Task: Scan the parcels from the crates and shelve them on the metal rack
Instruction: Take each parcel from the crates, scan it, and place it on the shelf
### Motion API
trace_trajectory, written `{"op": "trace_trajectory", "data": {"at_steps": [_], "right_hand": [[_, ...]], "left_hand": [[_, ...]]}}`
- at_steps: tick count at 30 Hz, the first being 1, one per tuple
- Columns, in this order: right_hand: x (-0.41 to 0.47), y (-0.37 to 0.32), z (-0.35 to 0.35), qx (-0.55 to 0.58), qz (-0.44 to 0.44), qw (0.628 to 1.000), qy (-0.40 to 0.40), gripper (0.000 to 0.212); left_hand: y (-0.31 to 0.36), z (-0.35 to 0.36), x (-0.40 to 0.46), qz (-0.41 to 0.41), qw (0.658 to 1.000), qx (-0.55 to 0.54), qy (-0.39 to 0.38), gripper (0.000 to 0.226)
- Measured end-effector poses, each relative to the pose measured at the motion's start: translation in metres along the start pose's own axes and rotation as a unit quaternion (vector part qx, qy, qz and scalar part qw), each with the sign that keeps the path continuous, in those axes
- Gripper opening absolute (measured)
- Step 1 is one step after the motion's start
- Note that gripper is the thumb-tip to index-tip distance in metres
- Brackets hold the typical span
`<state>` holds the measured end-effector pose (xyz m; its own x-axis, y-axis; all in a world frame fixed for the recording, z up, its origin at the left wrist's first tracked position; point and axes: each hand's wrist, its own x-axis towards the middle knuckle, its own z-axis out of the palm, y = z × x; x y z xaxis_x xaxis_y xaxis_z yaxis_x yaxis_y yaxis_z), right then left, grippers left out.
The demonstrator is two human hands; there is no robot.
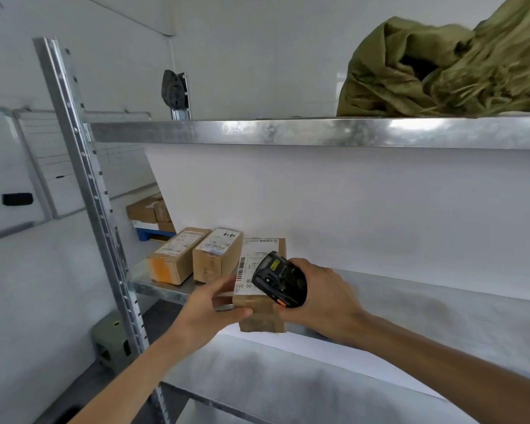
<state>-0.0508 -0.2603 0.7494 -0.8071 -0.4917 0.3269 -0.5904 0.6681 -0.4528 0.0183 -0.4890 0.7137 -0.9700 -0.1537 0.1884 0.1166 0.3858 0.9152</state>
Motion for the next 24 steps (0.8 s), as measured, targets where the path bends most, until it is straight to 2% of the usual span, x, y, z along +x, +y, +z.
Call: {"op": "trace_trajectory", "data": {"at_steps": [12, 16, 24], "right_hand": [[0.058, 0.005, 0.045, 0.014, 0.047, 0.998, -0.029, 0.077], [0.070, 0.001, 0.052, 0.020, 0.053, 0.998, -0.021, 0.078], [0.087, 0.002, 0.052, -0.001, 0.064, 0.998, -0.019, 0.066]], "left_hand": [[-0.046, -0.038, 0.071, 0.010, 0.999, 0.020, -0.029, 0.052], [-0.058, -0.041, 0.084, 0.012, 0.999, 0.031, -0.014, 0.054], [-0.058, -0.039, 0.100, 0.046, 0.994, 0.092, 0.029, 0.055]]}}
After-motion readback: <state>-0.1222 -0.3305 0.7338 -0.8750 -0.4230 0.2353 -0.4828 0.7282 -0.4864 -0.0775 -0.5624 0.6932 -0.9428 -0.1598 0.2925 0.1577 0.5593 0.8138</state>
